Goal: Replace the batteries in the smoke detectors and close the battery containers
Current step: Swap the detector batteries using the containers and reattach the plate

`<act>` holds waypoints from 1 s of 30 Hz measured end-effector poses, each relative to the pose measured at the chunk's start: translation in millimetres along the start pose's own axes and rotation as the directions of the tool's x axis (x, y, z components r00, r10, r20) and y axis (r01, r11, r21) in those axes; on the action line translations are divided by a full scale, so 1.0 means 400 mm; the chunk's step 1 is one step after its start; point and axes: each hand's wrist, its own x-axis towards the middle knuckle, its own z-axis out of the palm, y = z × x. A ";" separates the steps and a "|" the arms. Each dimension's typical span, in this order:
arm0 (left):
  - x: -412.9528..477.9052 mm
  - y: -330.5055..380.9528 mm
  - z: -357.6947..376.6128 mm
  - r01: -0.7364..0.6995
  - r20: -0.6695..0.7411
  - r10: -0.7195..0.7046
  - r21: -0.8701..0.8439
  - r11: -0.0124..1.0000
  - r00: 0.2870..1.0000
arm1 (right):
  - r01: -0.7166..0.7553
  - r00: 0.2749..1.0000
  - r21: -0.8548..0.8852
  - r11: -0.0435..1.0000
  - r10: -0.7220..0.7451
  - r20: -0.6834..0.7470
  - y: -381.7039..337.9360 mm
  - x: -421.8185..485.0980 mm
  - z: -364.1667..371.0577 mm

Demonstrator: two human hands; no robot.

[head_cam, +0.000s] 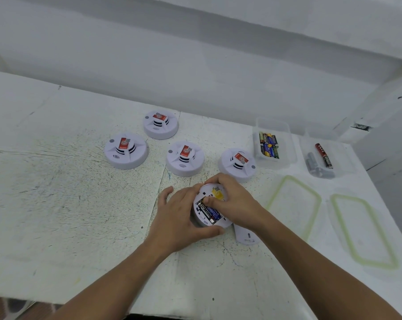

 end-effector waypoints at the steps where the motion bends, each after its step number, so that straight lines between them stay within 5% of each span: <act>1: 0.001 -0.001 0.000 0.002 -0.001 -0.002 0.000 1.000 1.000 | 0.002 1.000 0.001 1.000 -0.002 -0.001 0.000 -0.001 0.001; 10: 0.002 -0.001 0.000 0.008 -0.015 -0.009 -0.059 0.998 1.000 | 0.081 0.989 0.047 0.996 -0.075 -0.126 0.020 -0.046 -0.003; 18: -0.005 -0.002 -0.001 -0.005 -0.021 0.003 -0.053 0.999 1.000 | -0.041 0.844 -0.334 0.942 -0.146 -0.515 0.080 -0.163 0.022; 22: -0.009 0.003 -0.008 -0.021 -0.017 0.020 -0.062 0.998 1.000 | -0.102 0.842 -0.563 0.820 -0.230 -0.488 0.111 -0.207 0.061; 26: -0.015 0.007 -0.010 -0.040 -0.015 0.039 -0.052 0.998 0.999 | -0.227 0.884 -0.560 0.797 -0.072 -0.462 0.120 -0.227 0.075; 30: -0.015 0.008 -0.012 -0.033 -0.016 0.032 -0.061 0.998 0.999 | -0.208 0.881 -0.575 0.792 -0.103 -0.461 0.104 -0.227 0.069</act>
